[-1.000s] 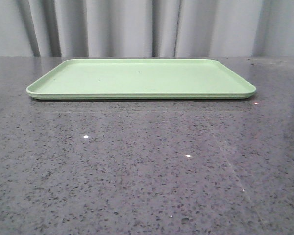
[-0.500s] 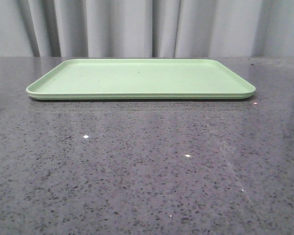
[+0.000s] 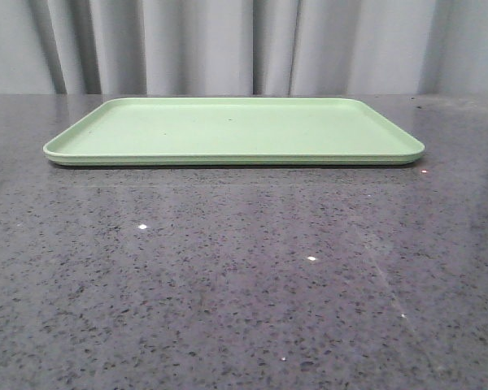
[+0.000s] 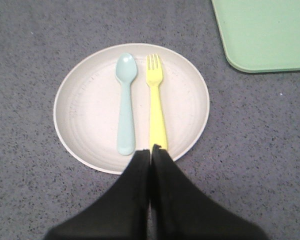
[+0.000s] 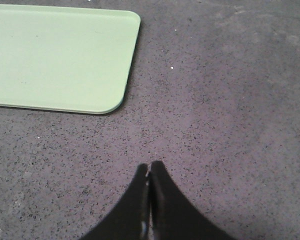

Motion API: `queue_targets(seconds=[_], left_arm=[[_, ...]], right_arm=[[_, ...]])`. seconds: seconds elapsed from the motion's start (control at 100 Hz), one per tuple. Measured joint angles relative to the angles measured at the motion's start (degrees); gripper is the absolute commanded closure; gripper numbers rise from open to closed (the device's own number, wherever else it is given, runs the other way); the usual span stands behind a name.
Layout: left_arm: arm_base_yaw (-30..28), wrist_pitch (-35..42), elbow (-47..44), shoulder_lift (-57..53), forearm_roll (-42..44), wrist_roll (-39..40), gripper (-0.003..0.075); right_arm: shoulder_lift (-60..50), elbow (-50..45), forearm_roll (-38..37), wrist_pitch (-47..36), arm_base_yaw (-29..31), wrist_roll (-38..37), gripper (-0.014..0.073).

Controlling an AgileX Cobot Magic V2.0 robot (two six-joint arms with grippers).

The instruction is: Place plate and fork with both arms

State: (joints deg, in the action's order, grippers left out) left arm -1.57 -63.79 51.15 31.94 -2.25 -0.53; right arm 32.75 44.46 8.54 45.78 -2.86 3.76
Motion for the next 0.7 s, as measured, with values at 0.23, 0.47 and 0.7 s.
queue_targets(seconds=[0.23,0.47,0.7], left_arm=[[0.0,-0.8,0.2,1.6,-2.2,0.0,0.0741],[0.0,-0.8,0.2,1.6,-2.3,0.0,0.0741],[0.0,-1.5,0.2,1.6,-2.4,-0.8,0.0609]], right_arm=[[0.4,0.1,0.0,0.7,0.0,0.0,0.0713],[0.4,0.1,0.0,1.6,0.0,0.0,0.0710],[0.4,0.1,0.0,1.7,0.0,0.0,0.0596]])
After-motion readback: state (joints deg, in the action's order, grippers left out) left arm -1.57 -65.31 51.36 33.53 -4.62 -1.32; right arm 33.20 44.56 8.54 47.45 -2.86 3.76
